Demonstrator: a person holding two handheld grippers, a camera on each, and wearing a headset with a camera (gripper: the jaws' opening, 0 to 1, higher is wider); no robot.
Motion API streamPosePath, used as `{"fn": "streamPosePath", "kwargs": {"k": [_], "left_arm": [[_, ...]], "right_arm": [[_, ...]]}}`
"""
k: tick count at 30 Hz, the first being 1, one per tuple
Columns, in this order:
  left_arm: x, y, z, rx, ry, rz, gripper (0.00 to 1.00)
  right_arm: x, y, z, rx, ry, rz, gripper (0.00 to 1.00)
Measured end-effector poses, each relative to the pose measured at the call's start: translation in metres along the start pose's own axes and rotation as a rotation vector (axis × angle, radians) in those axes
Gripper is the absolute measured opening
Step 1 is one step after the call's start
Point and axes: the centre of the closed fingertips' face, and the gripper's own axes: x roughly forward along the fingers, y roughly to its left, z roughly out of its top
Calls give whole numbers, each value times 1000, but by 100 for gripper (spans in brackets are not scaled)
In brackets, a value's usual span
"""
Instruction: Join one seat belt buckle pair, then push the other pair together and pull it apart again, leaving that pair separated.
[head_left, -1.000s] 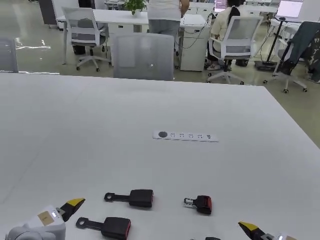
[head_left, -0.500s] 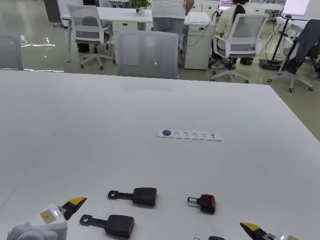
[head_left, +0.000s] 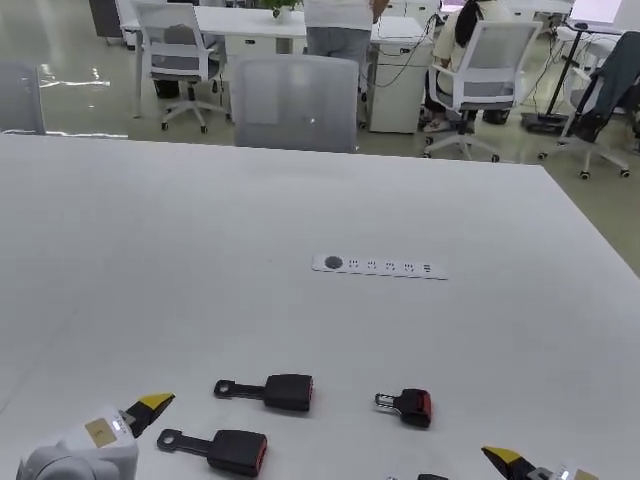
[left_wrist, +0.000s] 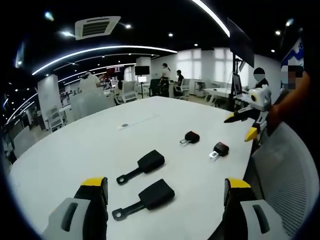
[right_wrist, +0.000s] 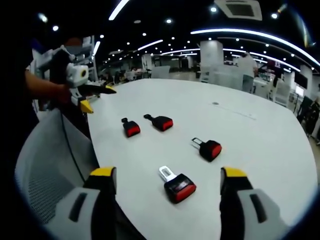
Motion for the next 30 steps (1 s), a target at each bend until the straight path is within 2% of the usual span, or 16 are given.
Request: {"fn": "streamPosePath", "kwargs": {"k": [8,17,21,30], "left_arm": [[12,-3,-7,42,48,-30,98],[27,8,-14,61,79,-51,97],[34,11,-20,82,105,-69,97],[54,15,-42,164,186,-140,96]], "right_arm": [[6,-4,-4,-13,27,19,86],[19,-3,-17,-35,78,51,85],[25,-2,-23,-49,103,73,84],[35,-13,-31,-48,137,88,82]]}}
